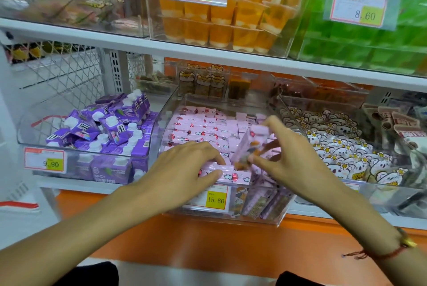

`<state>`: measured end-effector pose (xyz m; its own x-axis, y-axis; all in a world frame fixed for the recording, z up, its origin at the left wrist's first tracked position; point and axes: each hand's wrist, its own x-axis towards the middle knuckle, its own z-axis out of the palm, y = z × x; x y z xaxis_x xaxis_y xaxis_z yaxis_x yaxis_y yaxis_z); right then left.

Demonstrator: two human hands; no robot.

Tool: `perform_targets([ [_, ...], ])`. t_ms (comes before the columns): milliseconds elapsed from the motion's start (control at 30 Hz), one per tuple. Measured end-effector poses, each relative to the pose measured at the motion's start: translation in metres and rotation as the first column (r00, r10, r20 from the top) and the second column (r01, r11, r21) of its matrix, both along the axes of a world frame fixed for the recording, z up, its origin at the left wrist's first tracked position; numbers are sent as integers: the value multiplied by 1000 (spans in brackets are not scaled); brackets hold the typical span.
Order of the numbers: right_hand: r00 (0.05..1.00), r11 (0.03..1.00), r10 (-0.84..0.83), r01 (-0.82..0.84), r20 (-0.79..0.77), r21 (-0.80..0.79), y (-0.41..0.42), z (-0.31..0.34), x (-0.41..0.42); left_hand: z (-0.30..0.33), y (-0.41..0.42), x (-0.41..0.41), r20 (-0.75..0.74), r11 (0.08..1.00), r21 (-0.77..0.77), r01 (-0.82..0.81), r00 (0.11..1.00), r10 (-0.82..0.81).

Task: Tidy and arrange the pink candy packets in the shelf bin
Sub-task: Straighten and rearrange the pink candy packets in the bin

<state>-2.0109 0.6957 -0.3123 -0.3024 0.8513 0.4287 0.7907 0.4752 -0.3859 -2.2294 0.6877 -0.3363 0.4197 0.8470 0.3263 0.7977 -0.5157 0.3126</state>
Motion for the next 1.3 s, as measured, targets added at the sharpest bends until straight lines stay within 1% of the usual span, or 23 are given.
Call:
perform_targets([
  [33, 994, 997, -30, 23, 102, 70, 1, -3, -1, 0, 0, 0, -5, 1000, 1, -4, 1000, 4],
  [67, 985, 991, -48, 26, 166, 133, 2, -7, -3, 0, 1, 0, -9, 1000, 0, -5, 1000, 5],
  [100, 979, 987, -48, 16, 197, 161, 3, -11, -5, 0, 1, 0, -11, 1000, -2, -6, 1000, 6],
  [167, 959, 989, -33, -8, 281, 145, 6, -19, -10, -1, 1, 0, -18, 1000, -8, -10, 1000, 10],
  [233, 908, 992, -19, -34, 418, 120, 10, -27, -12, -1, 2, 0, -23, 1000, -11, -13, 1000, 13],
  [300, 889, 994, -4, -48, 458, 103, 11, -29, -11, 0, 2, 0, -26, 1000, -12, -9, 1000, 9],
  [367, 906, 997, 32, -60, 423, 53, 9, -26, -7, 0, 1, 0, -26, 1000, -15, -5, 1000, 5],
  [433, 950, 994, 111, -104, 290, -42, 4, -20, 0, 0, 1, -1, -18, 1000, -16, 0, 1000, 0],
  [467, 964, 988, 150, -137, 218, -73, 3, -18, 3, 0, 2, -2, -14, 1000, -17, 4, 1000, -4],
  [500, 969, 985, 168, -155, 179, -80, 2, -16, 4, 0, 2, -2, -12, 1000, -18, 6, 1000, -6],
  [567, 973, 990, 139, -131, 186, -57, 1, -17, 1, 0, 2, -2, -17, 1000, -20, 8, 1000, -8],
  [633, 963, 994, 106, -98, 248, -46, 4, -18, -4, -1, 3, -2, -25, 1000, -12, 8, 1000, -8],
  [700, 947, 988, 140, -116, 290, -100, 8, -15, -5, -2, 5, -2, -6, 1000, -1, 12, 1000, -12],
  [767, 947, 968, 210, -165, 245, -190, 15, -6, -3, -5, 6, 0, 7, 999, 25, 26, 1000, -26],
  [833, 968, 967, 187, -151, 166, -206, 23, 2, -4, -8, 7, 2, -18, 997, 54, 57, 998, -56],
  [900, 975, 986, 104, -74, 198, -153, 34, 4, -7, -12, 9, 4, -62, 995, 60, 85, 995, -82],
  [967, 963, 984, 84, -40, 256, -171, 44, 4, -10, -16, 12, 5, -113, 993, 61, 103, 989, -96],
  [1000, 962, 979, 94, -43, 257, -197, 48, 3, -11, -16, 14, 4, -129, 992, 62, 110, 987, -101],
  [1067, 968, 972, 99, -45, 230, -230, 54, 2, -12, -16, 15, 3, -134, 991, 56, 124, 984, -115],
  [1167, 977, 972, 79, -32, 199, -231, 58, 0, -13, -16, 15, 2, -141, 990, 54, 132, 982, -123],
  [1300, 988, 966, 88, -54, 125, -252, 57, -4, -15, -16, 14, 4, -148, 992, 40, 120, 983, -113],
])
